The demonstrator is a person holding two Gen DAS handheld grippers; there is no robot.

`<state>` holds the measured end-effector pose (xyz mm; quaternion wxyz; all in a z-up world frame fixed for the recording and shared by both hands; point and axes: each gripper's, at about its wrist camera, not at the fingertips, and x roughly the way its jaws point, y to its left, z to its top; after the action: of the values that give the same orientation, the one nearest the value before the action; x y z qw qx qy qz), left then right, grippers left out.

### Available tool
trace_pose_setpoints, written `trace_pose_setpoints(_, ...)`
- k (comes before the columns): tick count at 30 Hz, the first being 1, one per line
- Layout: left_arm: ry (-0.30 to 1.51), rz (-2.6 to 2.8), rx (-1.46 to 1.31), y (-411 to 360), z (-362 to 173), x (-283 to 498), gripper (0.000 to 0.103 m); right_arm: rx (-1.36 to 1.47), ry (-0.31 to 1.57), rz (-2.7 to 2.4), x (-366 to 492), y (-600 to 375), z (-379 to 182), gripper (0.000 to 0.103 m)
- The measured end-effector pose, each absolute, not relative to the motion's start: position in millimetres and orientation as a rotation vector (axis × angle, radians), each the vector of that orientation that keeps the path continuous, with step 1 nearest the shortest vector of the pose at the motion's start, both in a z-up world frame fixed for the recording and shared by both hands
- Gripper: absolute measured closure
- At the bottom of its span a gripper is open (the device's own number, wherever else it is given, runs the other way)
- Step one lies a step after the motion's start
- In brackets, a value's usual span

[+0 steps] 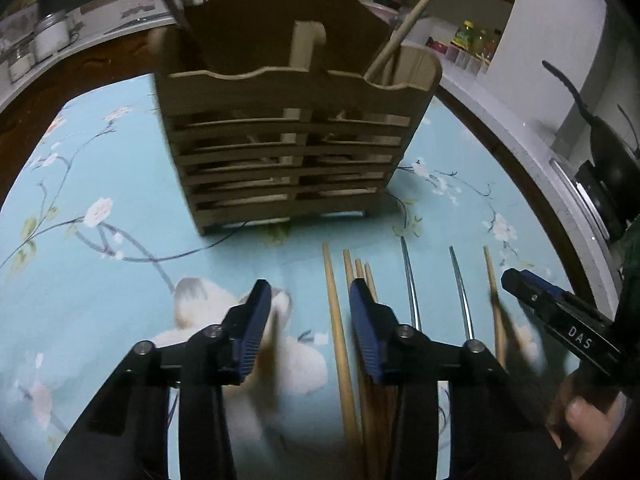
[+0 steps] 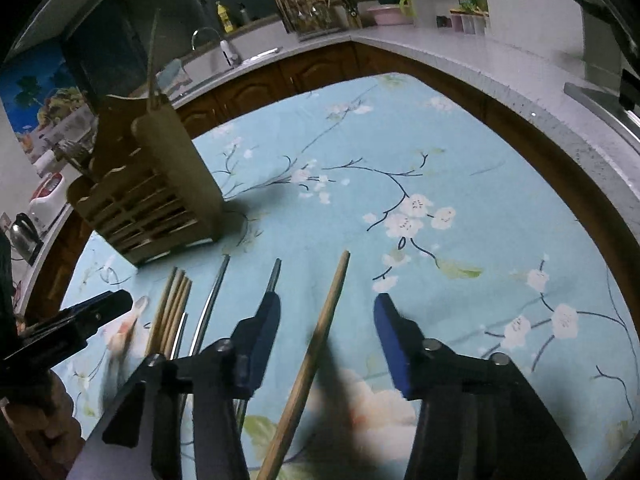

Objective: Organize utensils
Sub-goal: 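Grasp a wooden chopstick with the left tool while the right tool grasps another, then lift both held wooden chopsticks up over the wooden holder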

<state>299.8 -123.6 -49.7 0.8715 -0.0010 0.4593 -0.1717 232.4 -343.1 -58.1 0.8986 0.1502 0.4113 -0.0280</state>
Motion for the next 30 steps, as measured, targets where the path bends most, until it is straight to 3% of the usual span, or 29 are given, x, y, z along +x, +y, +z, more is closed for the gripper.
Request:
trace_pose_setpoints(13, 1.007, -0.376, 0.064, -140, -71, 316, 0.084, 0.257, 0.892, -0.077, 260, -338, -72, 0.070)
trace_pose_setpoints(18, 0.992, -0.397, 0.093, -144, -73, 312, 0.096, 0.116, 0.902, -0.109, 264, -322, -73, 0.081)
trace_pose_setpoints(21, 0.996, -0.413, 0.095, -141, -73, 313, 0.097, 0.107, 0.904, -0.098, 265, -320, -74, 0.091)
trace_pose_setpoints(30, 0.998, -0.449, -0.019, -98, -62, 295, 0.099, 0.284, 0.884, -0.004, 247, -332, -60, 0.098)
